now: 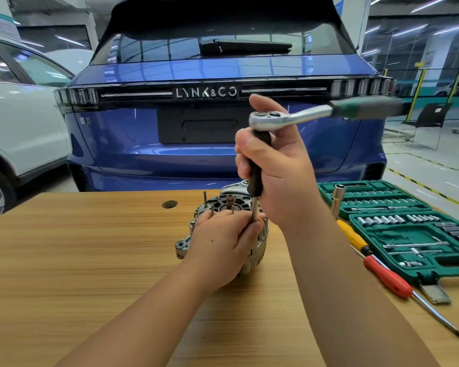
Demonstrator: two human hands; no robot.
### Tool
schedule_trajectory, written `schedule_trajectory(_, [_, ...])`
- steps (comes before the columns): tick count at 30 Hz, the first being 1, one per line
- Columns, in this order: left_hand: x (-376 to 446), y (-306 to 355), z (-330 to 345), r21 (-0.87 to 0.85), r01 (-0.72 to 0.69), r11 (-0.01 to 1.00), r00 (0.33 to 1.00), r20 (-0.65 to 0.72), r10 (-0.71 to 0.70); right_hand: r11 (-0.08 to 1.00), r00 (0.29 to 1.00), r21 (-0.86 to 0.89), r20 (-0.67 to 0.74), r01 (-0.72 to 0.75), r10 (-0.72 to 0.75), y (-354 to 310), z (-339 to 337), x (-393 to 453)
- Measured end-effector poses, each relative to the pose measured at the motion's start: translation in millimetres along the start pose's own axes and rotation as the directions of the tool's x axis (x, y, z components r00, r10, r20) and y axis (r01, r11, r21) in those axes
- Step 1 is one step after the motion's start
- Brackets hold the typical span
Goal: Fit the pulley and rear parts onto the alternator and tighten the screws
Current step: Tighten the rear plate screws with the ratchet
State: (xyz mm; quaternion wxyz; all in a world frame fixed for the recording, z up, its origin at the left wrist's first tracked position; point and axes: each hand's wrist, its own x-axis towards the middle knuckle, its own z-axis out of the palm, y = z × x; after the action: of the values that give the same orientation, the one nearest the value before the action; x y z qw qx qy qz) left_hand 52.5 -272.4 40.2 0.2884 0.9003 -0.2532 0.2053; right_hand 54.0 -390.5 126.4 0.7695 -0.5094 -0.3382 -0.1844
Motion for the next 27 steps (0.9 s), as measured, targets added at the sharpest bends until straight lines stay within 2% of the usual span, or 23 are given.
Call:
schedule_trajectory(2, [-0.7, 0.0, -1.1, -0.005, -0.001, 1.0, 1.0, -0.006, 0.001, 0.994, 0.996, -0.067, 0.014, 0.083, -0.083, 1.7, 5.3, -0.1])
schedule_trajectory(6, [-0.4, 2.7, -2.9, -0.004, 0.005, 1.0, 1.0, -0.008, -0.005, 0.992, 0.995, -0.071, 0.029, 0.102, -0.1, 6.6, 2.5, -1.0])
schedule_trajectory(8, [-0.5, 3.0, -2.6, -0.008, 0.006, 1.0, 1.0, -0.006, -0.006, 0.998, 0.997, 0.056, 0.06, 0.042, -0.045, 6.8, -1.3, 2.7])
schedule_trajectory(10, [-1.1, 1.8, -1.6, -0.007, 0.004, 1.0, 1.0, -0.007, -0.004, 0.967, 0.989, 0.236, 0.126, -0.1, 0.071, 4.5, -4.9, 8.3])
schedule_trajectory(12, [-1.1, 1.2, -0.3, -0.002, 0.0, 1.0, 1.0, -0.011, 0.0, 0.938, 0.983, 0.315, 0.151, -0.147, 0.104, 4.4, -9.0, 9.2])
schedule_trajectory(15, [0.2, 0.4, 0.2, 0.013, -0.003, 1.0, 1.0, -0.014, 0.003, 0.965, 0.995, 0.245, 0.026, -0.098, 0.095, 6.9, -4.9, 4.0])
schedule_trajectory(17, [0.4, -0.5, 1.1, 0.04, -0.008, 0.999, 1.0, -0.008, 0.009, 0.994, 0.988, 0.105, -0.148, -0.027, 0.043, 7.5, -1.5, 2.5])
schedule_trajectory(19, [-0.2, -1.4, 2.1, 0.041, -0.009, 0.999, 1.0, -0.012, 0.009, 0.998, 0.968, -0.06, -0.251, 0.004, -0.019, 4.8, -0.3, 3.0])
schedule_trajectory(21, [-0.1, -2.1, 2.2, 0.033, -0.007, 0.999, 1.0, -0.012, 0.007, 0.995, 0.974, -0.093, -0.227, -0.047, 0.024, 2.2, -1.8, 2.4])
schedule_trajectory(23, [0.2, -2.1, 2.3, 0.031, -0.009, 0.999, 1.0, -0.02, 0.01, 0.998, 0.992, -0.018, -0.111, -0.063, 0.061, -1.0, -0.9, 0.4])
schedule_trajectory(27, [-0.1, -1.0, 2.4, 0.014, 0.002, 1.0, 1.0, -0.021, -0.002, 0.995, 0.995, -0.041, -0.027, 0.092, -0.093, 0.1, 3.1, -1.7])
